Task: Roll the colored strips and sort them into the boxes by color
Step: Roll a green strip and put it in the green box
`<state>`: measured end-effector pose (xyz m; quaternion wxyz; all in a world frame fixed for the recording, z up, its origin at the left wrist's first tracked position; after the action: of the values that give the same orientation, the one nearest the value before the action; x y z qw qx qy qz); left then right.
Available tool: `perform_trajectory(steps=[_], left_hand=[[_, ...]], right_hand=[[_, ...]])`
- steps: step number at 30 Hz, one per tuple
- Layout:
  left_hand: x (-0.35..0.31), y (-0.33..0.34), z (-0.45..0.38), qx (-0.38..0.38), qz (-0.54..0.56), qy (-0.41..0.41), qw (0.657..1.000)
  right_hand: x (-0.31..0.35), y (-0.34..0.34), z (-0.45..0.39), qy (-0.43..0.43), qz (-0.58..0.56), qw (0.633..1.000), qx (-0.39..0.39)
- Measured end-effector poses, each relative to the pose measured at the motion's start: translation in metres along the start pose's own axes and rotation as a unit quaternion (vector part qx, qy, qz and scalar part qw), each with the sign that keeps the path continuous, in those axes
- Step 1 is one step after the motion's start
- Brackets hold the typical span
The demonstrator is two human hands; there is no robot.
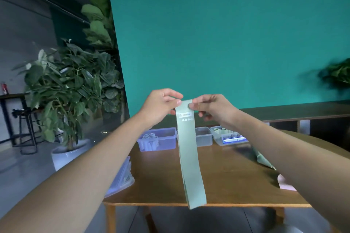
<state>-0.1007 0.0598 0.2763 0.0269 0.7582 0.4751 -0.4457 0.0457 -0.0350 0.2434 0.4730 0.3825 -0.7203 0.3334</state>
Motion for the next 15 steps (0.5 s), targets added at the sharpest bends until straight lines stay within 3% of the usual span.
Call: perform_trajectory(steps=[5, 15], left_hand=[[0.044, 0.0, 0.0, -0.004, -0.015, -0.036, 0.999], [0.2, 0.03, 0.019, -0.015, -0.05, -0.1, 0.994]], right_hand=[[-0.037, 0.008, -0.013, 0.043, 0.007, 0.999, 0.016], [-0.181, 0.035, -0.055, 0.109, 0.042, 0.992, 0.041]])
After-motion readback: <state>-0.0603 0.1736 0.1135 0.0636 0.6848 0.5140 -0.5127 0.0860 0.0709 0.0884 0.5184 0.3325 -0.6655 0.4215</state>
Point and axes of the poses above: each hand's wrist, its own z-axis away from the middle knuckle, its own y-axis out of the palm, x = y × z, the point moved 8 cm from there along -z, towards the middle knuckle, and after that the axes turned 5 degrees about y, right-handed, at the moved point
